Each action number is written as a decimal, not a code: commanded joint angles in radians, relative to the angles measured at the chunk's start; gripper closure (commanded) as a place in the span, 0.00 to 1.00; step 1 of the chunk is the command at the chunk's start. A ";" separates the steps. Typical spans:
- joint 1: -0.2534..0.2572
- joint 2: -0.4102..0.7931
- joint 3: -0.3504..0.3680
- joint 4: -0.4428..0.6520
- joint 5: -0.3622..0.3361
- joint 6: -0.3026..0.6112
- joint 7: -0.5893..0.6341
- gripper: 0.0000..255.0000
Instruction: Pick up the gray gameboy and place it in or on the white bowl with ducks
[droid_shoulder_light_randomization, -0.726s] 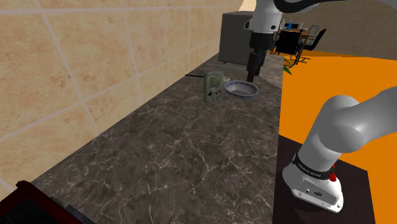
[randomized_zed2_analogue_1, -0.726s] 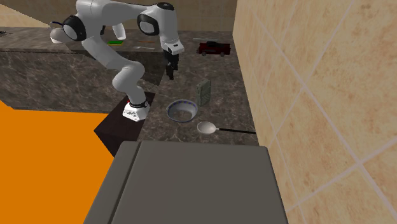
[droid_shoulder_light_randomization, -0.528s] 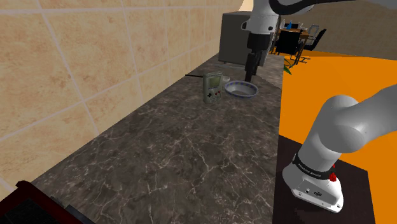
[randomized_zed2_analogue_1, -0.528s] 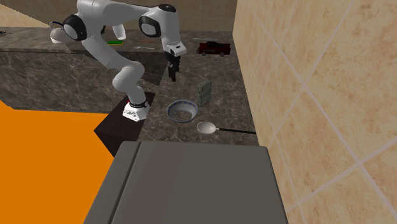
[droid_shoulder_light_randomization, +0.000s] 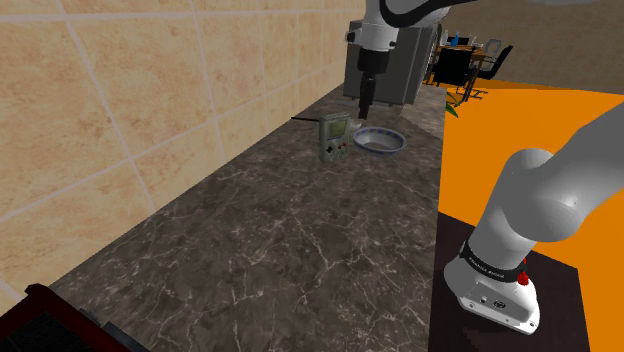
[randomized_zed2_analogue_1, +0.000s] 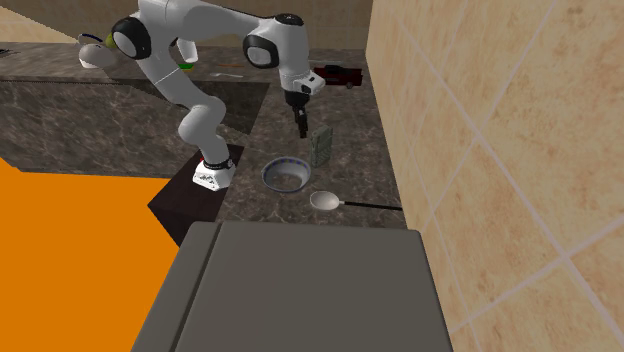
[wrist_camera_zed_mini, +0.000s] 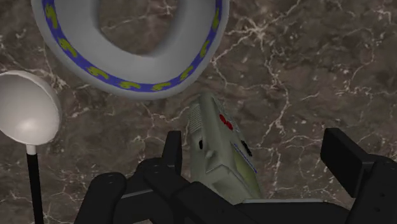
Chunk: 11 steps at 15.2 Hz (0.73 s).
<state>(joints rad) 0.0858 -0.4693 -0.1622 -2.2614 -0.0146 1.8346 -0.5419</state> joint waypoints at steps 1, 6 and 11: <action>0.023 0.060 -0.021 0.047 0.003 0.032 -0.095 0.00; 0.039 0.118 -0.035 0.055 0.012 0.094 -0.165 0.00; 0.040 0.131 -0.037 0.006 0.014 0.157 -0.167 0.00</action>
<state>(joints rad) 0.1256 -0.3416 -0.1987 -2.2490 -0.0013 1.9806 -0.7089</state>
